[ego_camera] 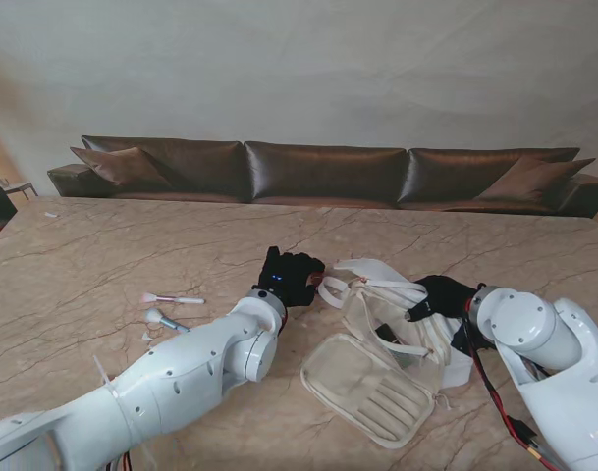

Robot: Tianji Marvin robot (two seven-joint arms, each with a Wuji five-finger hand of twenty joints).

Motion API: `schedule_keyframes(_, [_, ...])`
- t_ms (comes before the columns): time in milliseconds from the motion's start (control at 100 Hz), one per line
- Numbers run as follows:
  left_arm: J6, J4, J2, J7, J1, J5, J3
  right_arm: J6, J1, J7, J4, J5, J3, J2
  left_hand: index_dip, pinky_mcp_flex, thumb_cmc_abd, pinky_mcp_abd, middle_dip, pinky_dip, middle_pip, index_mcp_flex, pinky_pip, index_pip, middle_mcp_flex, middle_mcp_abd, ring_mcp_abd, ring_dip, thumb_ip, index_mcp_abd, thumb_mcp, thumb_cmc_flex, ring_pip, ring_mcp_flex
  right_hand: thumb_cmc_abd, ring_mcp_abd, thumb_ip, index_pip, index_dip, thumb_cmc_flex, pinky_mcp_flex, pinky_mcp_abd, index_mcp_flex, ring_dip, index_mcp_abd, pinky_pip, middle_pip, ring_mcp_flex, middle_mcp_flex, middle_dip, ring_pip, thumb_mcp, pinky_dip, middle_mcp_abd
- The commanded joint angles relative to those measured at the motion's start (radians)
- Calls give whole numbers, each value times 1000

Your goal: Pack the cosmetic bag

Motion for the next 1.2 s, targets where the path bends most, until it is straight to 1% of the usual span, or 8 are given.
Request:
schedule_keyframes(0, [-1, 18, -20, -32, -17, -18, 12, 3, -3, 2, -16, 1, 2, 0, -22, -20, 63, -5, -18, 12, -21, -53, -22, -59, -59, 16, 8, -17, 24, -8, -42, 49, -11, -39, 82, -44, 33, 55, 35, 95, 52, -9, 91, 21, -197, 85, 51, 74, 59, 12, 101, 116, 1, -20])
schedule_keyframes(140, [-27, 101, -55, -46, -56, -66, 50, 6, -7, 3, -17, 2, 8, 0, -36, -44, 92, -9, -33, 10, -36, -84, -42, -83, -96, 32, 19, -30, 21, -65, -56, 136, -28, -71, 81, -44, 32, 55, 35, 96, 58, -9, 92, 23, -196, 87, 51, 75, 60, 12, 107, 117, 1, -18])
schedule_keyframes(390, [-52, 205, -100, -87, -107, -111, 109, -1, -7, 7, -1, 8, 7, 1, -72, -132, 125, -25, -103, 4, -118, -94, -118, -140, -228, 119, 60, -93, 56, -115, -80, 58, -110, -188, 77, -47, 32, 55, 34, 95, 67, -7, 94, 26, -196, 88, 51, 75, 64, 10, 117, 122, 0, -16])
schedule_keyframes(570, [-50, 223, -112, -160, -134, -136, 145, -3, -6, 5, 7, 10, 7, 0, -68, -152, 159, -36, -153, -3, -150, -4, -163, -125, -251, 158, 70, -133, 68, -108, -132, -20, -144, -243, 76, -47, 31, 55, 34, 94, 69, -6, 94, 26, -197, 89, 50, 74, 65, 8, 120, 123, 0, -16])
schedule_keyframes(690, [-38, 213, -103, -241, -153, -149, 171, -3, -10, 4, 5, 9, 11, 0, -55, -150, 190, -64, -164, -61, -153, 24, -314, -110, -304, 106, 45, -151, 80, -44, -187, -17, -165, -327, 78, -46, 30, 54, 34, 93, 69, -6, 92, 26, -197, 89, 50, 74, 64, 8, 120, 122, -1, -17])
schedule_keyframes(830, [-54, 218, -91, -232, -149, -142, 166, 1, -13, 1, 3, 10, 12, 0, -70, -148, 194, -73, -125, 8, -98, 76, -310, -142, -232, 16, 27, -127, 62, 191, -174, -4, -132, -306, 79, -46, 30, 53, 33, 94, 69, -6, 89, 25, -197, 89, 51, 74, 64, 8, 119, 120, -1, -16])
schedule_keyframes(1010, [-73, 180, -48, -227, -131, -120, 137, -1, -8, -4, 8, 15, 4, -2, -69, -143, 193, -69, -104, 15, -76, 170, -295, -132, -115, 43, 23, -116, 49, 218, -156, 2, -108, -274, 80, -46, 30, 54, 33, 93, 69, -6, 90, 24, -197, 89, 51, 74, 62, 8, 118, 118, -1, -18])
schedule_keyframes(1190, [-104, 128, 13, -228, -102, -74, 100, -3, -2, -8, 11, 18, -4, -3, -18, -142, 159, -80, -91, 1, -75, 238, -271, -34, -5, 20, 10, -118, 45, 151, -106, -20, -94, -231, 81, -46, 30, 54, 33, 94, 69, -6, 87, 24, -197, 89, 50, 74, 61, 8, 118, 117, -1, -17])
